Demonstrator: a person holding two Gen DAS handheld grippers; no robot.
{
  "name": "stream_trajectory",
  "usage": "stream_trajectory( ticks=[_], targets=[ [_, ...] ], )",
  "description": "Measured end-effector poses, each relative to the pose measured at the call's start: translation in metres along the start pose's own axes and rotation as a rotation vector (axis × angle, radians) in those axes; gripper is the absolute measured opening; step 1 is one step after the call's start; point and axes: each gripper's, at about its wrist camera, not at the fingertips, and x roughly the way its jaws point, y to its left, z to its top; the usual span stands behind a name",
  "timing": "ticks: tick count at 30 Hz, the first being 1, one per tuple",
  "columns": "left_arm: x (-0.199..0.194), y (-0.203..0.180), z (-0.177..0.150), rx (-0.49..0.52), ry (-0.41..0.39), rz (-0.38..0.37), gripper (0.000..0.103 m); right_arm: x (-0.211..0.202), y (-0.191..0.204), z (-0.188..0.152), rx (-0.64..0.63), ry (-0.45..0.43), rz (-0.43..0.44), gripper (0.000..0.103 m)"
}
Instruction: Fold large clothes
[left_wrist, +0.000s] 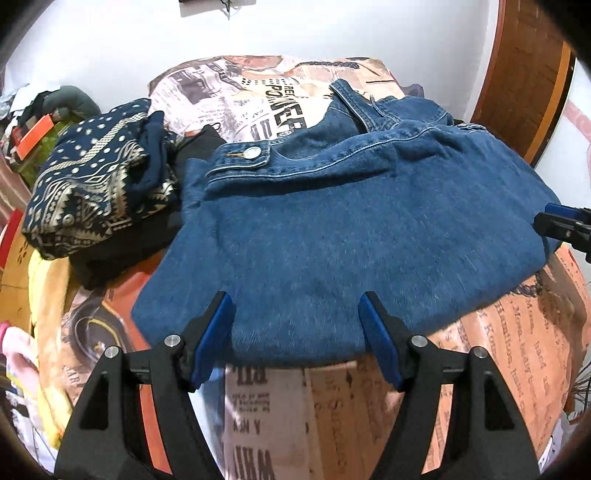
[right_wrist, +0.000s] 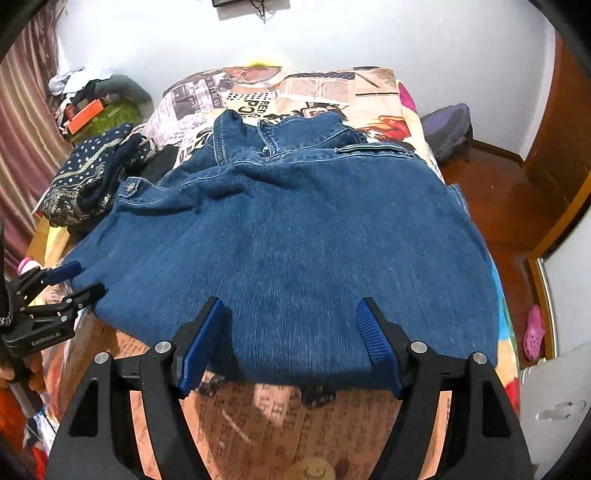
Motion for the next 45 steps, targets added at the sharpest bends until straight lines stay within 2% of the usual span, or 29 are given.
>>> stream_trajectory(
  ticks=[5,9,13,16,20,21,23,26,31,34,36,39,42,45],
  targets=[
    [-0.013,0.019,-0.006,-0.079,-0.002,0.007,0.070,-0.014,0.008,0.005,-0.017,-0.042,-0.012,0.071],
    [-0.023,0.049,-0.012,-0.233,-0.021,0.001,0.070,-0.020,0.016,0.011,-0.032,-0.087,-0.022,0.071],
    [-0.020,0.077,-0.020,-0.382,-0.012,-0.038,0.070,-0.007,0.022,0.016,-0.021,-0.082,-0.021,0.071],
    [-0.006,0.095,-0.029,-0.496,0.033,-0.110,0.070,0.003,0.026,0.014,-0.015,-0.057,-0.017,0.071],
    [0.016,0.106,-0.042,-0.626,0.093,-0.254,0.070,0.021,0.030,0.007,-0.036,-0.023,-0.036,0.071],
    [0.024,0.105,-0.043,-0.642,0.109,-0.320,0.070,0.021,0.029,0.005,-0.033,-0.035,-0.033,0.071],
    [0.033,0.101,-0.043,-0.652,0.127,-0.400,0.070,0.021,0.026,0.005,-0.024,-0.042,-0.021,0.073],
    [0.042,0.096,-0.034,-0.647,0.113,-0.452,0.070,0.022,0.022,0.006,-0.011,-0.033,-0.002,0.077],
    [0.064,0.103,-0.018,-0.703,0.097,-0.434,0.070,0.024,0.021,0.005,-0.006,-0.044,0.007,0.080],
    [0.070,0.100,-0.009,-0.703,0.063,-0.337,0.067,0.026,0.021,0.006,-0.002,-0.043,0.013,0.081],
    [0.071,0.092,-0.001,-0.685,0.044,-0.236,0.056,0.026,0.020,0.007,0.003,-0.041,0.015,0.081],
    [0.063,0.073,0.013,-0.625,0.016,-0.122,0.042,0.025,0.020,0.008,0.011,-0.029,0.013,0.081],
    [0.039,0.059,0.032,-0.529,-0.053,-0.070,0.031,0.021,0.020,0.009,0.010,-0.016,0.011,0.081],
    [0.004,0.051,0.053,-0.471,-0.151,-0.075,0.027,0.015,0.021,0.010,0.000,-0.012,0.008,0.081]
  ],
)
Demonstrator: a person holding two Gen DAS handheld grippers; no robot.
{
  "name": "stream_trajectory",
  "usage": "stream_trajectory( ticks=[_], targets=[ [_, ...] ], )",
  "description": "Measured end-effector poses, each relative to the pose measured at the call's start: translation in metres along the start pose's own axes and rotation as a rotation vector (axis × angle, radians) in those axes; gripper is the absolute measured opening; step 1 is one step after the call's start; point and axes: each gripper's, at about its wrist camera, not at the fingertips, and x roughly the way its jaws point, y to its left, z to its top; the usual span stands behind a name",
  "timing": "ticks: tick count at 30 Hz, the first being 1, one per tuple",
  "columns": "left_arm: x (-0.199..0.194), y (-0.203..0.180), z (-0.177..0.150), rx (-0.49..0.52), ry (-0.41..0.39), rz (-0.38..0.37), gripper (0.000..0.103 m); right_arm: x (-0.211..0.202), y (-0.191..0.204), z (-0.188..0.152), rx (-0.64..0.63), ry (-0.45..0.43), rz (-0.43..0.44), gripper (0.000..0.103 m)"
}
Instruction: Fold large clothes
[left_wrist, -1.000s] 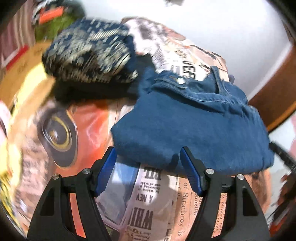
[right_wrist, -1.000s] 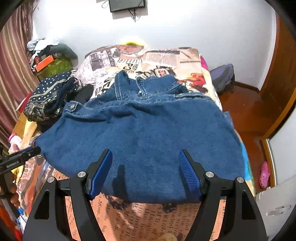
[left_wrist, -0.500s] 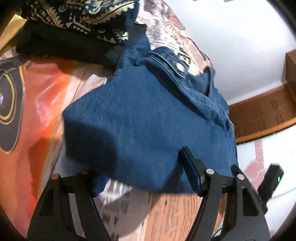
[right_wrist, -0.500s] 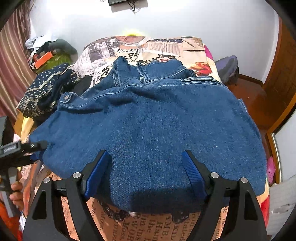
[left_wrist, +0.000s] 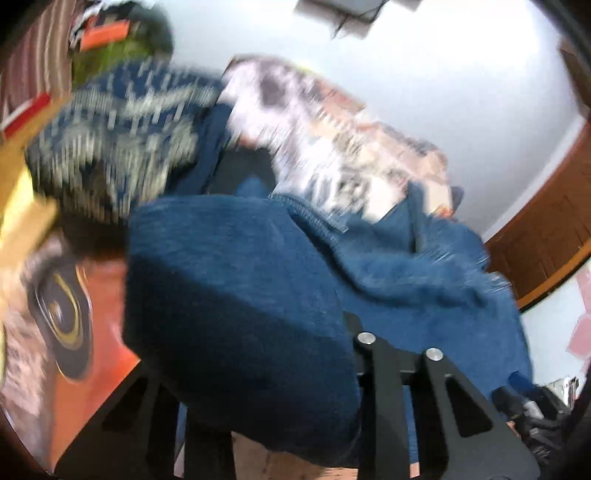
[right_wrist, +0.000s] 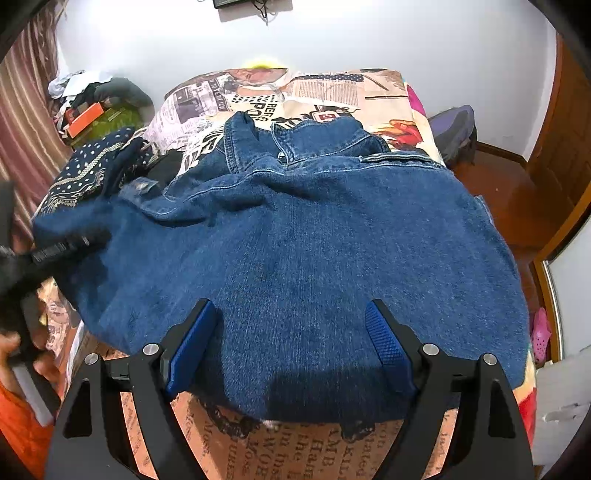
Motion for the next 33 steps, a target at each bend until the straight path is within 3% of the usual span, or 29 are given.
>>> stream_trajectory(
  ticks=[8,13,16,21,24,29,33],
  targets=[
    [-0.079,-0.038,0.048,0.061,-0.190,-0.146,0.025,-0.026,0.027,0.021,-0.060,-0.069,0.021,0.081],
    [-0.116,-0.047,0.065,0.091,-0.291,-0.153,0.024,-0.015,0.063,0.031,-0.107,-0.071,0.096,0.081],
    [-0.129,-0.039,0.071,0.088,-0.329,-0.117,0.024,-0.003,0.083,0.031,-0.128,-0.061,0.155,0.081],
    [-0.116,-0.021,0.067,0.092,-0.303,-0.031,0.023,0.047,0.104,0.028,-0.084,0.100,0.308,0.081],
    [-0.094,-0.017,0.055,0.105,-0.245,0.017,0.023,0.073,0.109,0.020,-0.079,0.188,0.302,0.081],
    [-0.076,-0.025,0.042,0.128,-0.213,0.024,0.023,0.053,0.100,0.015,-0.153,0.118,0.225,0.081],
    [-0.077,-0.054,0.042,0.168,-0.223,-0.031,0.023,0.024,0.068,0.018,-0.149,0.034,0.137,0.081]
  ],
)
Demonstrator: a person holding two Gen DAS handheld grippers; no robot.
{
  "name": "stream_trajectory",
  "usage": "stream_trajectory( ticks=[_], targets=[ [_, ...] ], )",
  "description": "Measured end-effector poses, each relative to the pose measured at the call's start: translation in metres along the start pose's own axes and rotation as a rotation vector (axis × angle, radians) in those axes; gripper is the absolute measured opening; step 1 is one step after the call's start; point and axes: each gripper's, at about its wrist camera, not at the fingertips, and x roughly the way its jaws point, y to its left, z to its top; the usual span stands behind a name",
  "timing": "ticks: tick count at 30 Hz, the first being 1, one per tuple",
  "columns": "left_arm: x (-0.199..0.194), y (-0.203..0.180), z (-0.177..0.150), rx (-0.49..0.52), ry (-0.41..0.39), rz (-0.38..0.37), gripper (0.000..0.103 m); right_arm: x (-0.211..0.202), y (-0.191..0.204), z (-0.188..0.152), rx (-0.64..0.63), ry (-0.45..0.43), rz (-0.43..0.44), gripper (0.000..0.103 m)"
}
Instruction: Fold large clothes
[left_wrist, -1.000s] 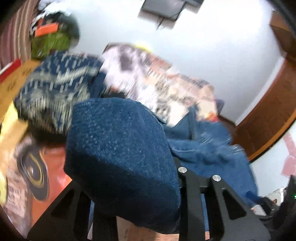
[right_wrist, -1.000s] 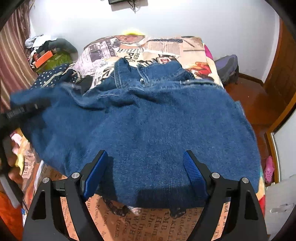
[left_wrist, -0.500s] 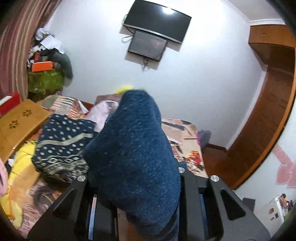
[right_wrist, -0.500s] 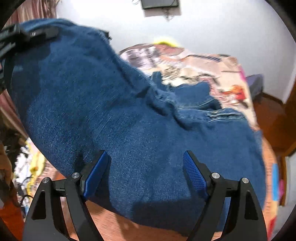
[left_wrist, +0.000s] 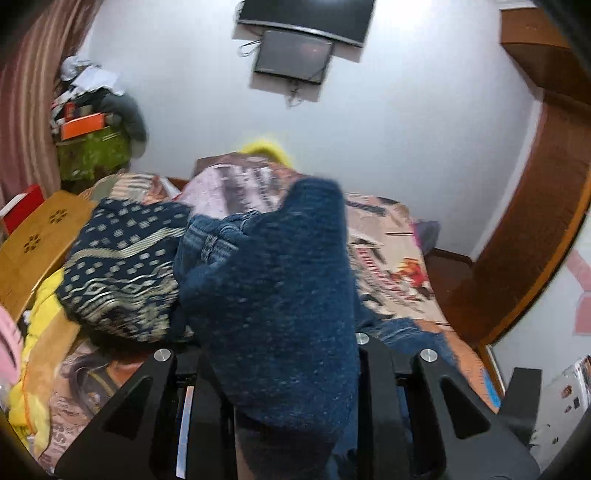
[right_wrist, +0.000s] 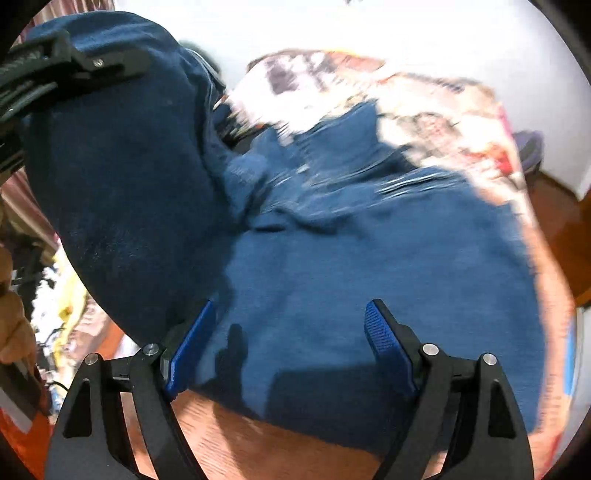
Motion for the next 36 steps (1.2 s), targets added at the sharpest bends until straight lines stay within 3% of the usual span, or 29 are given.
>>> stream_trajectory(
  ticks=[6,7,10,14,15,17,20,26,36],
  targets=[
    [0.013,-0.075,-0.012,0.088,0.036,-0.136,0.023,-0.049,-0.062,-0.019,0.211,-0.073,-0.037,0.081],
    [0.016,-0.084,-0.016,0.103,0.050,-0.152,0.023,-0.057,-0.075,-0.027,0.253,-0.082,-0.077,0.081],
    [0.027,-0.121,-0.040,0.179,0.116,-0.209,0.024,-0.069,-0.095,-0.039,0.298,-0.083,-0.176,0.081],
    [0.046,-0.157,-0.085,0.306,0.248,-0.261,0.025,-0.082,-0.116,-0.051,0.349,-0.079,-0.181,0.081],
    [0.052,-0.164,-0.100,0.358,0.304,-0.256,0.026,-0.084,-0.120,-0.054,0.357,-0.080,-0.184,0.081],
    [0.054,-0.167,-0.114,0.418,0.338,-0.234,0.028,-0.089,-0.124,-0.059,0.364,-0.081,-0.194,0.081],
    [0.041,-0.166,-0.120,0.476,0.299,-0.210,0.032,-0.100,-0.127,-0.064,0.372,-0.095,-0.201,0.081],
    [0.020,-0.152,-0.113,0.444,0.333,-0.282,0.046,-0.122,-0.126,-0.059,0.374,-0.153,-0.159,0.081],
    [-0.024,-0.131,-0.100,0.509,0.229,-0.271,0.071,-0.132,-0.086,-0.027,0.209,-0.198,-0.126,0.081]
  ],
)
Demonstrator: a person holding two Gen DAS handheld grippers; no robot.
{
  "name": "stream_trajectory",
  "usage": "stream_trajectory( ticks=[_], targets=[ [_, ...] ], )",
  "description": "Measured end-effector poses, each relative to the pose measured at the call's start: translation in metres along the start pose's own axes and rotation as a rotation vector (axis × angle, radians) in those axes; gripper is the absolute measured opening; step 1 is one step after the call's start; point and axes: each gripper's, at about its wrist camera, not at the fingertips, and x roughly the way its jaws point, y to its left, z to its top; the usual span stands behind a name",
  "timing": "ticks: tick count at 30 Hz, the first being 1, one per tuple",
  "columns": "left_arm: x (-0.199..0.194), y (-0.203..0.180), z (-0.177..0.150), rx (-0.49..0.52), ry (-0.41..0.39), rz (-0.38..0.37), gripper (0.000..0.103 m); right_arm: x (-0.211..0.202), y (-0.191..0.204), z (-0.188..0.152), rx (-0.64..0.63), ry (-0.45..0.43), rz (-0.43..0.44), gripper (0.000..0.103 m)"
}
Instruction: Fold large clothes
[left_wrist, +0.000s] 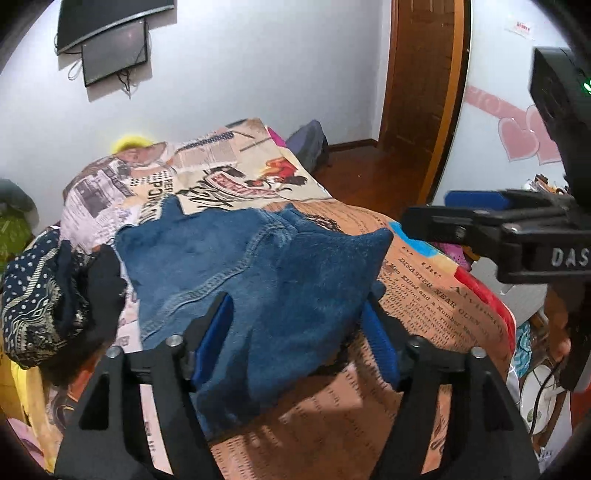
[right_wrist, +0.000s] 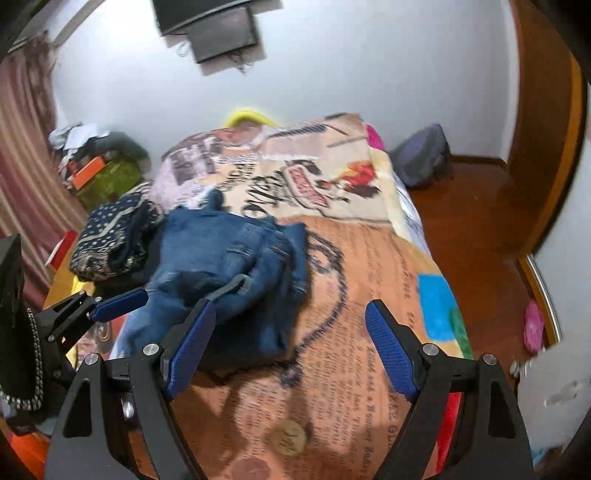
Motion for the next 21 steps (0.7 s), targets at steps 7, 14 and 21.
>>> stream_trajectory(
  ticks=[7,14,21],
  targets=[
    [-0.024,0.038,-0.006,-0.069,-0.029,0.026,0.071,0.015,0.044,0.014,-0.117,-0.001,0.059,0.081],
    [-0.008,0.085,-0.026,-0.127,0.045,0.142,0.074,0.051,0.065,0.008,-0.222,0.108,0.050,0.081],
    [0.014,0.115,-0.062,-0.200,0.131,0.225,0.074,0.060,0.035,-0.002,-0.228,0.188,-0.003,0.081]
  ],
)
